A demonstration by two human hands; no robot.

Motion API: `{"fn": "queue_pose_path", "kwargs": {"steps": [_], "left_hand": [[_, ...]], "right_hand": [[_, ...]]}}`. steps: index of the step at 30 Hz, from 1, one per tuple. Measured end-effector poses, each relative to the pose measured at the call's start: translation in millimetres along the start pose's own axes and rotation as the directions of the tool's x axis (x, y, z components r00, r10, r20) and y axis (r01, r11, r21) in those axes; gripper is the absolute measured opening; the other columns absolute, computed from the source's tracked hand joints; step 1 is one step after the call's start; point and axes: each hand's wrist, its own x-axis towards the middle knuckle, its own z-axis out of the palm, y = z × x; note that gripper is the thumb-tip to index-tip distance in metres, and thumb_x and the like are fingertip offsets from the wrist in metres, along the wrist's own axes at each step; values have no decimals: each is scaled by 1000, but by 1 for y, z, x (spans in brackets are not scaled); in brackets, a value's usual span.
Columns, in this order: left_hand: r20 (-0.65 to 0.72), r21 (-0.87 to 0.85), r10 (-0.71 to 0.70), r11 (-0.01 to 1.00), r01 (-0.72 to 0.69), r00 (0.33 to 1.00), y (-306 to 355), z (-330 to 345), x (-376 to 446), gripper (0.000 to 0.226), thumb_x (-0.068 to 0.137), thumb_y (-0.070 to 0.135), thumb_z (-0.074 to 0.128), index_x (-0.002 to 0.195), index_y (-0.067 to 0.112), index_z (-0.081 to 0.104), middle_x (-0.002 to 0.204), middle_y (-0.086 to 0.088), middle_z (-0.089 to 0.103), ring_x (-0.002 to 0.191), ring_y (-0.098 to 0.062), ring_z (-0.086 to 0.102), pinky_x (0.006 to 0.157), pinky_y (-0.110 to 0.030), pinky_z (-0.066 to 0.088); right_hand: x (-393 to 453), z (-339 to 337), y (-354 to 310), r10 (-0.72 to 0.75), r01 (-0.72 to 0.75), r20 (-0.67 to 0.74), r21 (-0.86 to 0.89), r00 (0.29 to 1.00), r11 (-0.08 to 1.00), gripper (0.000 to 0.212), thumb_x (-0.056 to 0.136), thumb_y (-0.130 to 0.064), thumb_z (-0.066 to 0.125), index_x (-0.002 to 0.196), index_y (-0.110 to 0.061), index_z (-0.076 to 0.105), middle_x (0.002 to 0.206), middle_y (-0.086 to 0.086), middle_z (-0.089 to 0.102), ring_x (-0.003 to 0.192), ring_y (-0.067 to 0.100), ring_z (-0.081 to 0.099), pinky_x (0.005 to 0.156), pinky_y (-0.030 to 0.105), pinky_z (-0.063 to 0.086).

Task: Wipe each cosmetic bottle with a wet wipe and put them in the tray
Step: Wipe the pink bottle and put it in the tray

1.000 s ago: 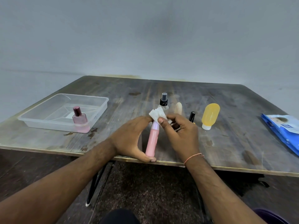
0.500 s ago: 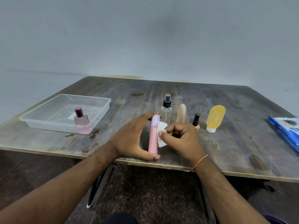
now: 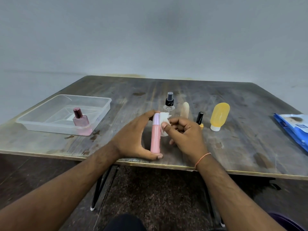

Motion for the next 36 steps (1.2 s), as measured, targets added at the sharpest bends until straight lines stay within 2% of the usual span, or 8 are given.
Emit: {"fn": "queue_pose_path", "kwargs": {"steps": [7, 10, 14, 17, 22, 25, 29, 36], "left_hand": [[-111, -50, -29, 998, 24, 993, 0, -1, 2, 122, 57, 58, 100, 156, 23, 39, 151, 13, 53, 136, -10, 56, 108, -42, 51], [-99, -29, -44, 999, 41, 994, -2, 0, 2, 128, 55, 63, 100, 159, 22, 36, 153, 11, 52, 137, -12, 56, 110, -44, 50], [-55, 3, -24, 1000, 24, 998, 0, 1, 2, 131, 54, 66, 99, 160, 26, 33, 153, 11, 52, 135, -11, 55, 110, -43, 50], [-35, 11, -2, 1000, 2, 999, 2, 0, 0, 133, 55, 66, 99, 161, 25, 31, 156, 11, 50, 138, -9, 53, 115, -39, 47], [-57, 1, 0, 1000, 0, 998, 5, 0, -1, 135, 55, 63, 99, 163, 30, 25, 160, 13, 46, 141, -6, 50, 117, -37, 45], [-92, -6, -30, 1000, 30, 995, 6, 0, 0, 141, 58, 62, 99, 168, 34, 16, 165, 12, 41, 146, -6, 46, 118, -39, 45], [-176, -20, -53, 999, 51, 983, 3, -1, 1, 144, 65, 63, 95, 171, 28, 6, 170, 7, 35, 152, -8, 41, 120, -41, 43], [-290, -44, -131, 991, 123, 948, -2, -2, 1, 146, 67, 59, 95, 172, 25, 1, 171, 13, 23, 157, -10, 31, 122, -49, 42]], "right_hand": [[-4, -4, 3, -3, -5, 265, 31, 964, 1000, 9, 82, -16, 88, 78, -19, 81, 72, 4, 71, 65, 15, 59, 65, 31, 48], [-5, -5, 2, -11, 8, 297, 12, 955, 1000, 10, 82, -16, 88, 76, -20, 80, 71, 5, 71, 66, 16, 58, 65, 32, 47], [-3, -2, 4, -27, 27, 191, 5, 981, 1000, 8, 88, -9, 86, 84, -14, 81, 69, 5, 70, 63, 12, 58, 61, 27, 49], [0, -1, 5, -12, 11, 38, 25, 999, 1000, 5, 92, -17, 84, 93, -21, 82, 70, 0, 70, 55, 17, 61, 54, 29, 52], [10, -2, 23, -28, 12, -109, -151, 994, 988, 26, 91, -43, 80, 112, -29, 80, 87, -7, 77, 72, 21, 70, 72, 49, 64], [9, -4, 22, -65, 40, -129, -183, 990, 982, 24, 89, -36, 79, 112, -30, 80, 85, -15, 76, 69, 10, 62, 69, 34, 57], [8, -4, 21, -89, 73, -43, -281, 995, 957, 21, 86, -17, 86, 103, -29, 82, 83, -19, 71, 66, 2, 54, 68, 23, 46], [5, -4, 13, -88, 135, 199, -238, 976, 962, 44, 76, -19, 89, 115, -35, 78, 100, -11, 70, 67, 12, 56, 68, 29, 52]]}}
